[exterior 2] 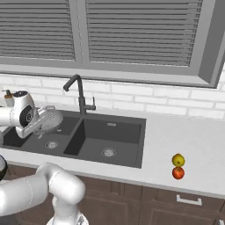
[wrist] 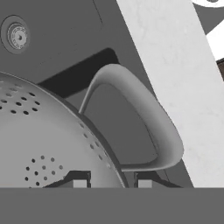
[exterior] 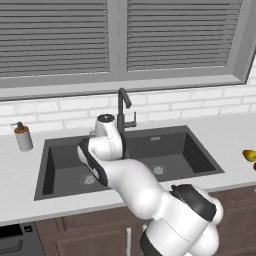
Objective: Put the colander in the sink, put the pear, apple in the colander, and turn on the sink faucet and pour water over the colander.
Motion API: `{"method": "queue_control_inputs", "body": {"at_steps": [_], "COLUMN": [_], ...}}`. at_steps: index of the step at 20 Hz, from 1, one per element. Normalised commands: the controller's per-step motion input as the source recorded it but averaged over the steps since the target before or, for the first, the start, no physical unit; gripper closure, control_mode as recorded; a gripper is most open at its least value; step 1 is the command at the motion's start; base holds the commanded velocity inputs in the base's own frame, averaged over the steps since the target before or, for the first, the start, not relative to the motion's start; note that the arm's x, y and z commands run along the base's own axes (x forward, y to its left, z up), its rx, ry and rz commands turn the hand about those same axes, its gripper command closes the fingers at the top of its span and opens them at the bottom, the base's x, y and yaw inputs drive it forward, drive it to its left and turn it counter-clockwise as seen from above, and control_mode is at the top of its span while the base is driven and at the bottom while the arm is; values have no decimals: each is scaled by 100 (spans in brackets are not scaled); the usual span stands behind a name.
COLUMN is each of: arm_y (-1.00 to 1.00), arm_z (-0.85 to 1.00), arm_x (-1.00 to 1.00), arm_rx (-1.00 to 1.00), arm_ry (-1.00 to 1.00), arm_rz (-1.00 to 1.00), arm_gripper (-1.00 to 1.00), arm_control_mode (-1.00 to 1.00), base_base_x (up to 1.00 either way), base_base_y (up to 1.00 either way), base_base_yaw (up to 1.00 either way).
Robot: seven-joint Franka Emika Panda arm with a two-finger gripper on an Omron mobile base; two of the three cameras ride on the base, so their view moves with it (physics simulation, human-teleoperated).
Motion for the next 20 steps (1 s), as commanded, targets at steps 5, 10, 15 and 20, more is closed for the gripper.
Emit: {"method": "queue_control_inputs", "body": {"at_steps": [5,10,15,20], "arm_y": [8,24,48,55], "arm_z": [-24,-19,-9,-4], "arm_x": [0,0,0,0], "arm_rx": [0,0,0,0], "arm_ry": [4,5,3,3], "arm_rz": [-30,-27,-25,-24], "arm_gripper": [100,100,100,100], "arm_control_mode": [-100,-100,-100,-100], "base_base_x": [0,0,0,0], "base_base_y": [0,0,0,0], "base_base_yaw": [0,0,0,0]}}
